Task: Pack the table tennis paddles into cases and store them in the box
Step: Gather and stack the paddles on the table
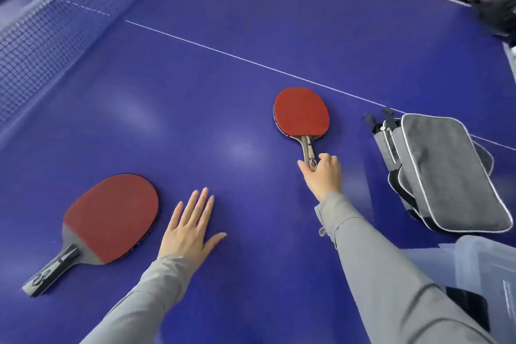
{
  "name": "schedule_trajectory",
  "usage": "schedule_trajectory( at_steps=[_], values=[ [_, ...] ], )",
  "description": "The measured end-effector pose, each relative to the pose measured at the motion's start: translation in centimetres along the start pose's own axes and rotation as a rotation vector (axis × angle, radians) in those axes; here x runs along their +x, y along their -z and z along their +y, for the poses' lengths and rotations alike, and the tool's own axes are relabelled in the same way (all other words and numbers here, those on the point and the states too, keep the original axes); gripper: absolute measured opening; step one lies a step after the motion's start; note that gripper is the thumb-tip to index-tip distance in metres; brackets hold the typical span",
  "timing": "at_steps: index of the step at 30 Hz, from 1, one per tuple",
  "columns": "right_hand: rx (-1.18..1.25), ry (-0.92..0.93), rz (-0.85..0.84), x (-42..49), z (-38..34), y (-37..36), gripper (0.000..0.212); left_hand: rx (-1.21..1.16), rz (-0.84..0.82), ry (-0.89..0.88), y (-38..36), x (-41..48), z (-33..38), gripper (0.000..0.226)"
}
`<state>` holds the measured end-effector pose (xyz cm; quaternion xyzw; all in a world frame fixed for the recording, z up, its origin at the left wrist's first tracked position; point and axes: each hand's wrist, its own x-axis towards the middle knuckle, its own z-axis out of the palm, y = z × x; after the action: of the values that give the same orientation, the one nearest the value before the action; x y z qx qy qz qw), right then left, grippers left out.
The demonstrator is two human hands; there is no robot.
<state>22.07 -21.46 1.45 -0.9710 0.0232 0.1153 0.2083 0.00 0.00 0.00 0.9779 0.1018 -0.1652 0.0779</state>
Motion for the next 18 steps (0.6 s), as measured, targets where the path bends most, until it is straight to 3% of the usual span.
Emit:
schedule_trajectory(
  at_steps=[5,12,18],
  values=[
    [0.013,-0.033,0.096,1.6,-0.9,-1.5,0.047,0.043,0.099,0.009,-2.1,0.6,-0.7,0.082],
    [0.186,-0.005,0.129,1.4,-0.7,-2.0,0.029,0.045,0.108,-0.006,-1.6,0.5,-0.6,0.083],
    [0.371,-0.048,0.183,-4.3,-0.6,-3.3,0.028,-0.267,0.183,-0.101,0.8,-1.4,-3.2,0.08]
  ],
)
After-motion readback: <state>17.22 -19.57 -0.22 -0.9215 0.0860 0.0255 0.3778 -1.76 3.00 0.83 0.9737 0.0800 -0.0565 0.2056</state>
